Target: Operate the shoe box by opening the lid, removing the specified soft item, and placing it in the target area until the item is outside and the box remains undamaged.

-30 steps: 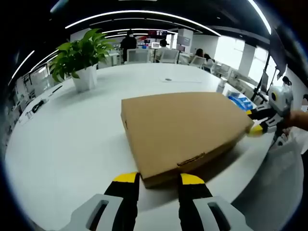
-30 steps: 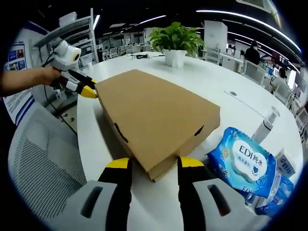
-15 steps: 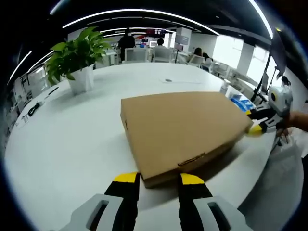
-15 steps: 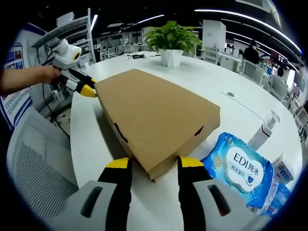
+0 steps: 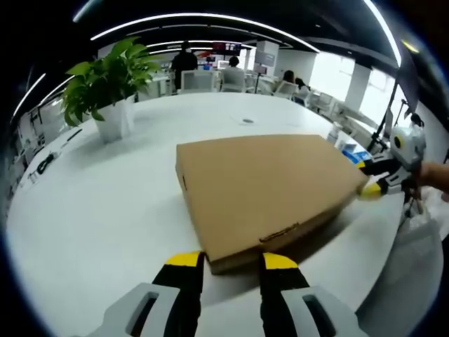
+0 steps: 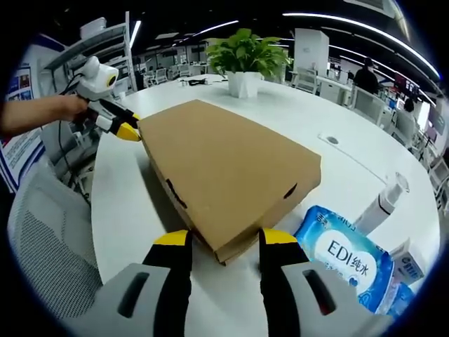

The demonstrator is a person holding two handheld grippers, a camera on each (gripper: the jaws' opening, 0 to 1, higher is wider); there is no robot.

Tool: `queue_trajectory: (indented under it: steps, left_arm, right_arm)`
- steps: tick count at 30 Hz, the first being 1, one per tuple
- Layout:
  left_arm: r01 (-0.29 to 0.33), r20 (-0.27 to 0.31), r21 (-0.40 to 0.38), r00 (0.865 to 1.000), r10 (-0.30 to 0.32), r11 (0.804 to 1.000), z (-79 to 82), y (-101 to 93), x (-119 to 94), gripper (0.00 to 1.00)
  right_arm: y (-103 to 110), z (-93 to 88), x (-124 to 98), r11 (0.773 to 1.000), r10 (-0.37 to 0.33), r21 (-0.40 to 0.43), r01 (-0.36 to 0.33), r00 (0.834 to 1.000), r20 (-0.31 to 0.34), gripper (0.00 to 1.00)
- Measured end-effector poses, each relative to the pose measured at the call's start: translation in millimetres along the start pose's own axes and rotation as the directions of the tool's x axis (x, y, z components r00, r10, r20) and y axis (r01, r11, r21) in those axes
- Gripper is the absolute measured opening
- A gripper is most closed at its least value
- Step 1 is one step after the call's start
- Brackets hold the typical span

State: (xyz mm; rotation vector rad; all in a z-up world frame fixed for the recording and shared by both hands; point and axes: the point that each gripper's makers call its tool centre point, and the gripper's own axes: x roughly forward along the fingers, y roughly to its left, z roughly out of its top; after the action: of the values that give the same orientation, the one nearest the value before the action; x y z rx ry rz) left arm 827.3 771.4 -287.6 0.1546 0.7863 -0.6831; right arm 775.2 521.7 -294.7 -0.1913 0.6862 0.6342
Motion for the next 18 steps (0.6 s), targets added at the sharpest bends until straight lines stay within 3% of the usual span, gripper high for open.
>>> queue_trajectory:
  steps: [18]
  left_arm:
    - [0.015, -0.007, 0.009, 1.0, -0.015, 1.0, 24.3, 6.8, 22, 0.3]
  right_arm:
    - [-29, 12.4, 11, 1.0, -0.017, -0.009, 0.017, 1.0, -0.019, 0.35]
